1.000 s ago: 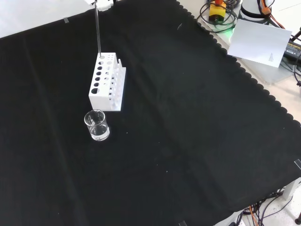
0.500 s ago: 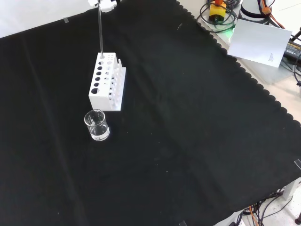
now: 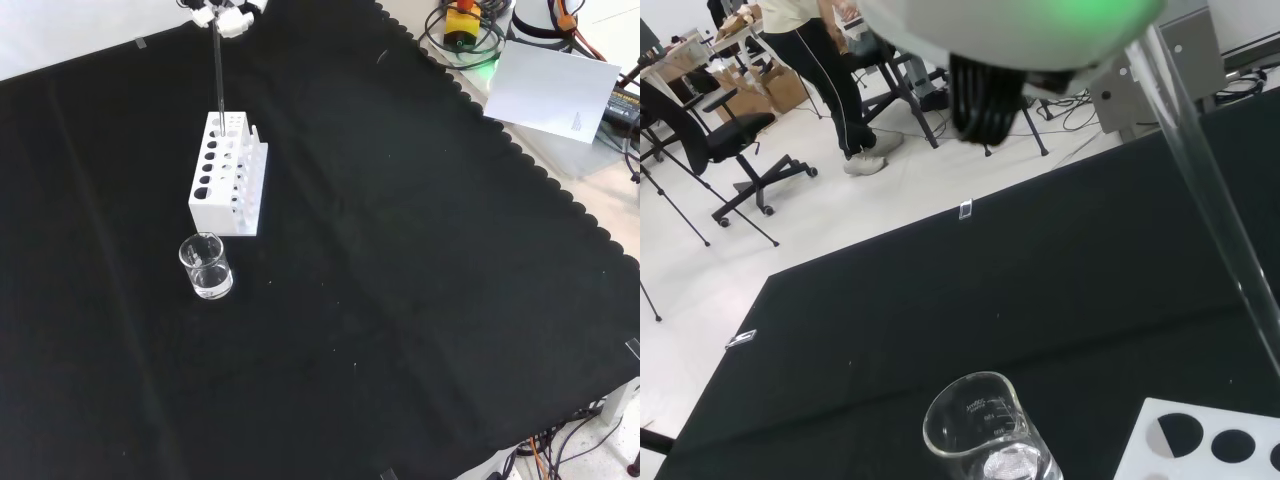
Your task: Put the glass rod back on the white test tube rack.
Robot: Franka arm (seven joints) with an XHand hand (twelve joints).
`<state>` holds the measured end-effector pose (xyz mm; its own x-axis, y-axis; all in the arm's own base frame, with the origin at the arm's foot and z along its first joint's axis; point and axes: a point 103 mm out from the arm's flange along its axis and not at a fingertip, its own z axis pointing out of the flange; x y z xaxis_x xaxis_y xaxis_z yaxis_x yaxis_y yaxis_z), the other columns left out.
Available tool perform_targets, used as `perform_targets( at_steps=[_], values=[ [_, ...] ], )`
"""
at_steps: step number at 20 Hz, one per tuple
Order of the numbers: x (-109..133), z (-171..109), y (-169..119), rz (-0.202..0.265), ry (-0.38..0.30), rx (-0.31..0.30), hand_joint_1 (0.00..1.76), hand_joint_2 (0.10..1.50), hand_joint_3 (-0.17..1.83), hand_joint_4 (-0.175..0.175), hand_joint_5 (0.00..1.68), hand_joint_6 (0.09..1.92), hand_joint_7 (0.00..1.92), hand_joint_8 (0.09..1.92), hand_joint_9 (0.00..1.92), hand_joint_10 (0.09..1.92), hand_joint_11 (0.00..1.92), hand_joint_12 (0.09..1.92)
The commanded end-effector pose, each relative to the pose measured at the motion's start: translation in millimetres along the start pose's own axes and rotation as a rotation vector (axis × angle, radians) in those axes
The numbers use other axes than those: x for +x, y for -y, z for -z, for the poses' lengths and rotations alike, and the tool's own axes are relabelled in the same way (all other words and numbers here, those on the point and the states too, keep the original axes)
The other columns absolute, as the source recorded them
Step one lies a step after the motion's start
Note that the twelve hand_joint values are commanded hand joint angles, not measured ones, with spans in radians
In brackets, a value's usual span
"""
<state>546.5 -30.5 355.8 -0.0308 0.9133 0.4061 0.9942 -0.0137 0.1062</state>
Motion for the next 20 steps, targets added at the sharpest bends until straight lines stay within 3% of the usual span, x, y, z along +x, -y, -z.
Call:
perform_targets(
  at_steps=[1, 20],
  values=[
    [-2, -3, 0, -0.003, -0.003, 0.008, 1.31, 0.61, 0.93, -0.175, 1.07, 0.88, 1.15, 1.3, 1.68, 0.83, 1.68, 0.79],
    [-15, -24, -4, -0.026, 0.0, 0.047, 1.31, 0.61, 0.93, -0.175, 1.07, 0.88, 1.15, 1.3, 1.68, 0.83, 1.68, 0.79]
  ],
)
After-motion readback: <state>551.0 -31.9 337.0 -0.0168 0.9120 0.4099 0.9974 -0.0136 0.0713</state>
